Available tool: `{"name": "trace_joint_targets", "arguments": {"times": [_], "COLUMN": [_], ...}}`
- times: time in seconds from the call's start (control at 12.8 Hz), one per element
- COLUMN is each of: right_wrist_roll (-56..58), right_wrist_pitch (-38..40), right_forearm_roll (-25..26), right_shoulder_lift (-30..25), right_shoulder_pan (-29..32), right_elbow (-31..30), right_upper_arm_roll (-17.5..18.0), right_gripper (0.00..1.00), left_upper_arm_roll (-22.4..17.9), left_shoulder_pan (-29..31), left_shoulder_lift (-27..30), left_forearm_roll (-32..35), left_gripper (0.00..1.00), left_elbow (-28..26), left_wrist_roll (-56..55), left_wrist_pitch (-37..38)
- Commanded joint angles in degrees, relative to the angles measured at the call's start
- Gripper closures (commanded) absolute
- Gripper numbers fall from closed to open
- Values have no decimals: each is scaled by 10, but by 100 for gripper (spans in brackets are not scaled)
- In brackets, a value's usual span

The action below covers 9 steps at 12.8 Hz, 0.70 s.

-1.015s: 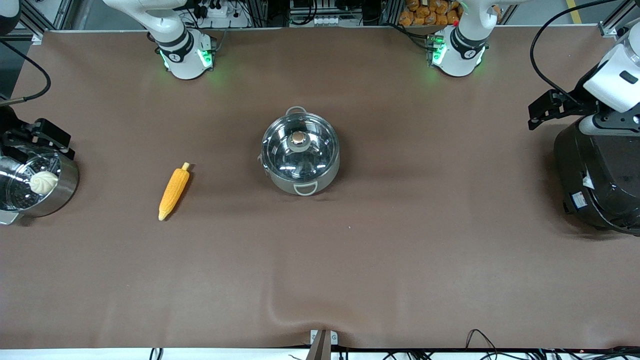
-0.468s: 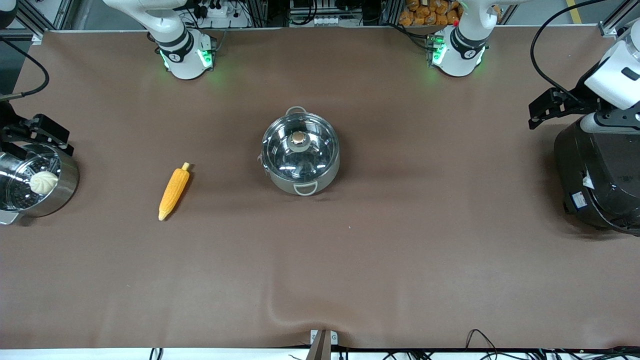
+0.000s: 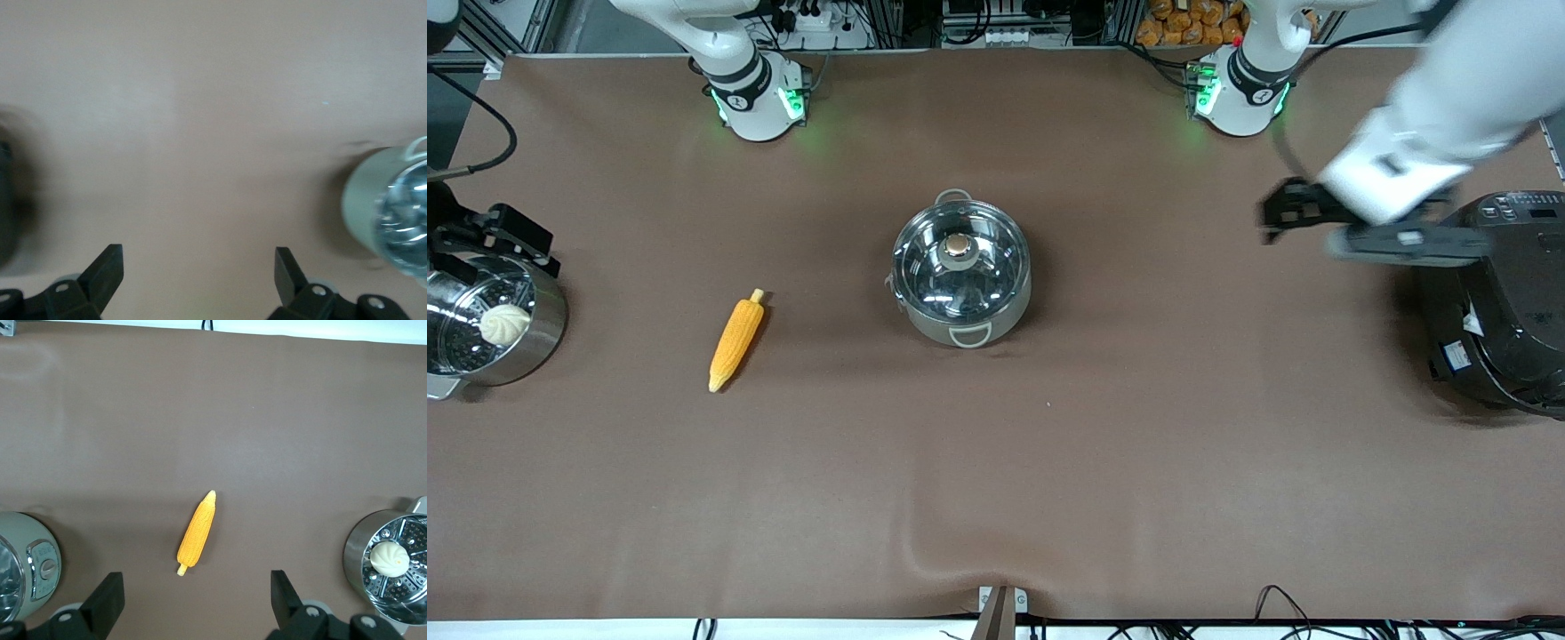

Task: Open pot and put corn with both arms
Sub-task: 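Reach the left gripper to the lid knob while the right gripper reaches the corn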

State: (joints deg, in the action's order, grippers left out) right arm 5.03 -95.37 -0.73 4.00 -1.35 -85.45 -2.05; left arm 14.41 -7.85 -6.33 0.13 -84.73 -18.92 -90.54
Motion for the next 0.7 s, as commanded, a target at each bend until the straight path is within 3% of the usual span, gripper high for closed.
{"name": "trace_joint_targets", "arguments": {"times": [0.0,0.47,0.62], "right_wrist_roll": [-10,-19,-20], "right_wrist_pitch": [-94,-309,-347], "right_forearm_roll": [13,5,2], "right_shoulder_lift": [-9,-3,5], "right_shoulder_pan": [5,5,6], "right_elbow": [-94,-273,-301], "right_upper_arm_roll": [7,7,7], "right_gripper": [3,1,0], "left_upper_arm_roll": [3,-2,-3], "left_shoulder_pan": [-63,-185,-220], "left_shoulder_lift": [-51,-133,-158], "left_forearm_roll": [-8,-3,19], "left_gripper": [0,0,0], "left_elbow": [44,58,58], "left_wrist_roll": [-102,-330,-367], "left_wrist_pitch": [-25,-102,-139]}}
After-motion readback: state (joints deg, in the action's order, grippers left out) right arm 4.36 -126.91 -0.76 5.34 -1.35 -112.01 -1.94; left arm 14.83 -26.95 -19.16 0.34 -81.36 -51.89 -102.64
